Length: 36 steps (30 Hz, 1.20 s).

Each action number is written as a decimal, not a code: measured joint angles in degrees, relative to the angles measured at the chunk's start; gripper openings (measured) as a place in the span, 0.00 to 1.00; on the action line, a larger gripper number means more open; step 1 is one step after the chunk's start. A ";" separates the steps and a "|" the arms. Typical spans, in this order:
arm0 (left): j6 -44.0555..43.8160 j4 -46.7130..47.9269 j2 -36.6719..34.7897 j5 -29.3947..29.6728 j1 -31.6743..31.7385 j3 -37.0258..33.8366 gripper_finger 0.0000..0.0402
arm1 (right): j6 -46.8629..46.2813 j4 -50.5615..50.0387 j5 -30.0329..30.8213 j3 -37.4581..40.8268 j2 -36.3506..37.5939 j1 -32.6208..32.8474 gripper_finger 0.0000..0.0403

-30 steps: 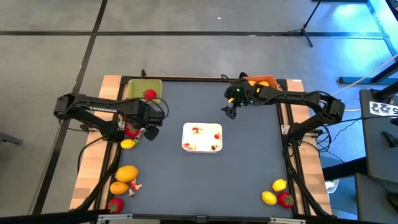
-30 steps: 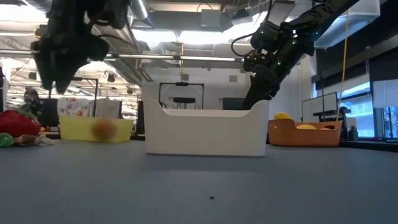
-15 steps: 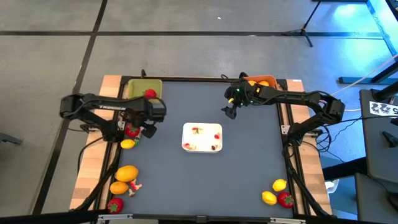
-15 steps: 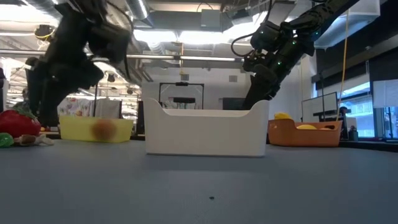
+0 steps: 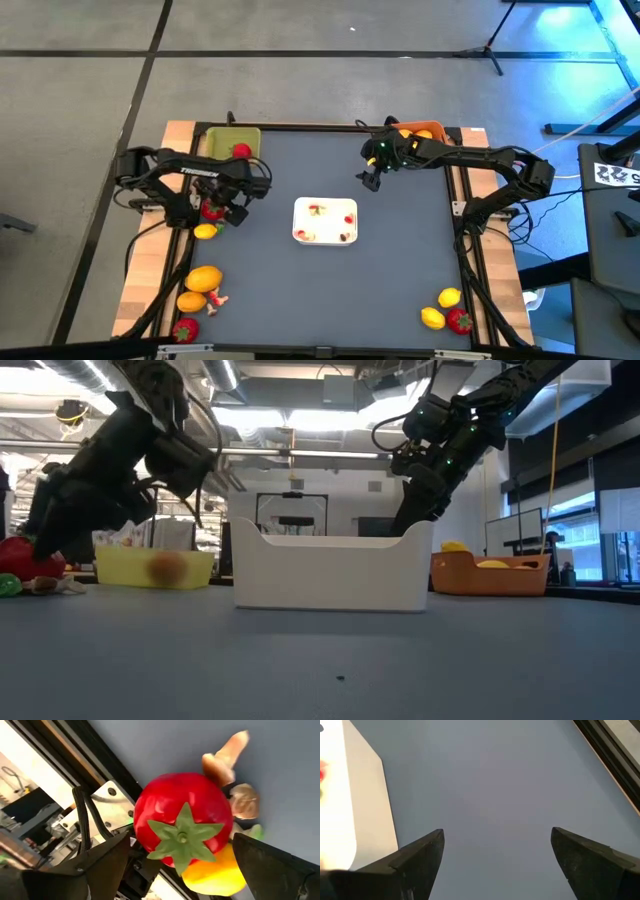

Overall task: Sort produce into baskets
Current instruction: Put the red tomato into the yellow bin

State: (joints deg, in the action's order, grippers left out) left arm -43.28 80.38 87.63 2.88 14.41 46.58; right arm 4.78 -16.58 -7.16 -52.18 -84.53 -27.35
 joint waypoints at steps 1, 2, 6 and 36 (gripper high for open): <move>0.11 0.02 0.11 -0.02 0.00 -0.39 0.86 | 0.00 0.00 0.00 0.00 0.02 0.00 0.90; 0.23 0.34 0.18 -0.07 0.00 -0.45 0.85 | 0.00 0.00 0.00 0.00 0.02 -0.02 0.90; 0.81 -0.11 0.18 -0.07 0.00 -0.34 0.77 | 0.00 0.00 0.01 0.00 0.01 -0.04 0.90; 7.01 -0.68 -0.70 0.82 0.63 -1.15 0.24 | 0.02 0.00 0.02 0.00 0.02 0.00 0.90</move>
State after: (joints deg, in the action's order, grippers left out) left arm -36.27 79.70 86.93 3.70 15.05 45.43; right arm 4.80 -16.58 -7.14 -52.18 -84.51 -27.35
